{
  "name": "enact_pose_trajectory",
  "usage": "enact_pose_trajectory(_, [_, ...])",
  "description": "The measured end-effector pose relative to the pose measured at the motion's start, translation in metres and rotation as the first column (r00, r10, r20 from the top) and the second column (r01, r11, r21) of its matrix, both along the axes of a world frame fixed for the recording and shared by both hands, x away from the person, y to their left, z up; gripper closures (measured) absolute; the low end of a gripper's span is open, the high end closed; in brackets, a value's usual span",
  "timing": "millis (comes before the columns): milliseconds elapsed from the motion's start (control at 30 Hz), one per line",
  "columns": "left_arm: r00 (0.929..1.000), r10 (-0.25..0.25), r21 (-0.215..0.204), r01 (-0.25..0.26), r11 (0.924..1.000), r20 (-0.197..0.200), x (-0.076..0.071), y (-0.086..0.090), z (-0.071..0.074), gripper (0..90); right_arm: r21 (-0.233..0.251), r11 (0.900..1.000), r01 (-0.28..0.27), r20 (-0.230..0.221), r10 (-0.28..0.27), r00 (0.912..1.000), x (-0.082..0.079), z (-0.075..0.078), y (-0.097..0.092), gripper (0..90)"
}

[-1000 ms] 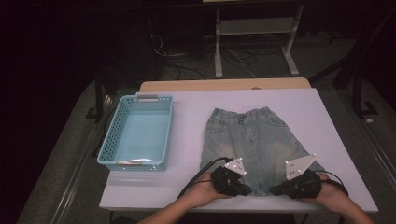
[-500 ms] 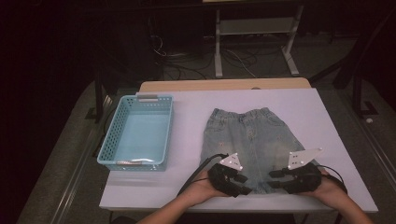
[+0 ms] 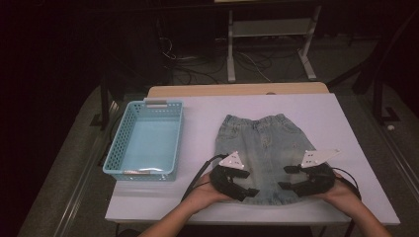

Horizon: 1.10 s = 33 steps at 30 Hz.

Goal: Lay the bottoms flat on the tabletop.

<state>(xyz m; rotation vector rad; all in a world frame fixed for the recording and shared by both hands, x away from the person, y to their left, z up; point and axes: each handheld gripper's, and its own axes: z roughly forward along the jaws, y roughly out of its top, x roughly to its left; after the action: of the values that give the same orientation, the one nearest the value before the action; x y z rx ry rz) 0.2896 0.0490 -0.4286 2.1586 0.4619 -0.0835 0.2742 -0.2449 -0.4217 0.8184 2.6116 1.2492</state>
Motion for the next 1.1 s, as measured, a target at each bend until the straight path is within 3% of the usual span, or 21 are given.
enact_pose_trajectory(267, [0.9951, 0.092, 0.022, -0.093, 0.9954, 0.036, 0.007, 0.017, 0.001, 16.3, 0.036, 0.9965, 0.076, 0.015, -0.076, 0.9970, 0.011, 0.004, -0.004, 34.1])
enact_pose_trajectory(500, [0.9835, 0.175, 0.050, -0.177, 0.9829, 0.047, 0.010, 0.034, -0.001, 12.7, 0.052, 0.9939, 0.097, 0.013, -0.098, 0.9951, 0.022, 0.004, 0.000, 32.7])
enact_pose_trajectory(800, [0.9660, 0.247, 0.094, -0.253, 0.9628, 0.078, 0.012, 0.043, -0.008, 1.0, 0.046, 0.9868, 0.155, 0.001, -0.156, 0.9878, 0.025, 0.000, -0.003, 27.3])
enact_pose_trajectory(1100, [0.9571, 0.278, 0.087, -0.285, 0.9547, 0.082, 0.019, 0.048, -0.008, 0.0, 0.051, 0.9848, 0.166, -0.001, -0.166, 0.9861, 0.022, -0.005, -0.009, 25.0])
